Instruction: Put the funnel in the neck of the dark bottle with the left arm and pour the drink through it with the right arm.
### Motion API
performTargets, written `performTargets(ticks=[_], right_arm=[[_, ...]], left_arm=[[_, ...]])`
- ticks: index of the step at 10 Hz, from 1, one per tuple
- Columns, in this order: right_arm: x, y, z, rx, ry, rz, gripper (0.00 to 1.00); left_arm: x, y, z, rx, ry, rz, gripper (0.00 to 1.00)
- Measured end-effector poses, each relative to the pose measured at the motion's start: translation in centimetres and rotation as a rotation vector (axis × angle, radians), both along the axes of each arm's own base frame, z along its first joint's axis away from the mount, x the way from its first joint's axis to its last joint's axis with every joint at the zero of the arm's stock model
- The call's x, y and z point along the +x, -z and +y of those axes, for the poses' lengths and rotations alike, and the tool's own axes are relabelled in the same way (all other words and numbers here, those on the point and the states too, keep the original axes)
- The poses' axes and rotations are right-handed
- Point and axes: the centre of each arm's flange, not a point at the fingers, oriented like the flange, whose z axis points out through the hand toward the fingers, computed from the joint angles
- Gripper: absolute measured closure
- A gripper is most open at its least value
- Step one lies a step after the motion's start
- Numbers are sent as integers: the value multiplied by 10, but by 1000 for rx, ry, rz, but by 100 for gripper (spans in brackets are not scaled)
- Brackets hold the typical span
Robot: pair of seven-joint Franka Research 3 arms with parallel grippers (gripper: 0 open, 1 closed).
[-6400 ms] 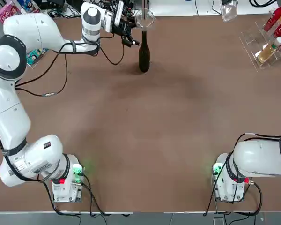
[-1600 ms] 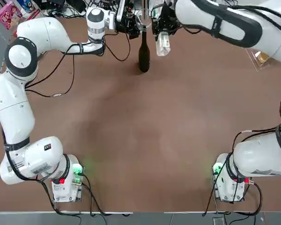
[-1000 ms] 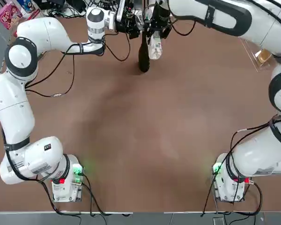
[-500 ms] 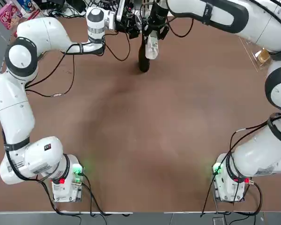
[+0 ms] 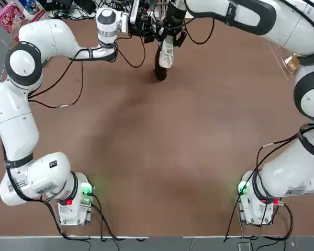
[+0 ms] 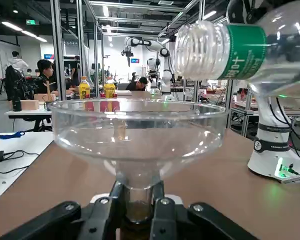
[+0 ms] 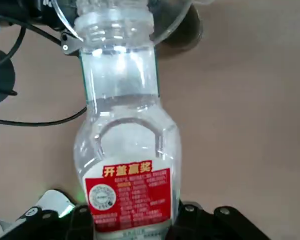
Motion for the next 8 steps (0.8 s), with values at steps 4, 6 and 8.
performTargets(ticks=[4,6,8], right_arm=[[3,-7,0,19,20,7,55],[8,-8,-1,28,36,17,55],[10,-5,-1,31,38,25,55]], left_arm=[[0,0,0,-1,-1,2,75],[0,0,0,-1,-2,3,75],[0,0,0,-1,-2,3,75]])
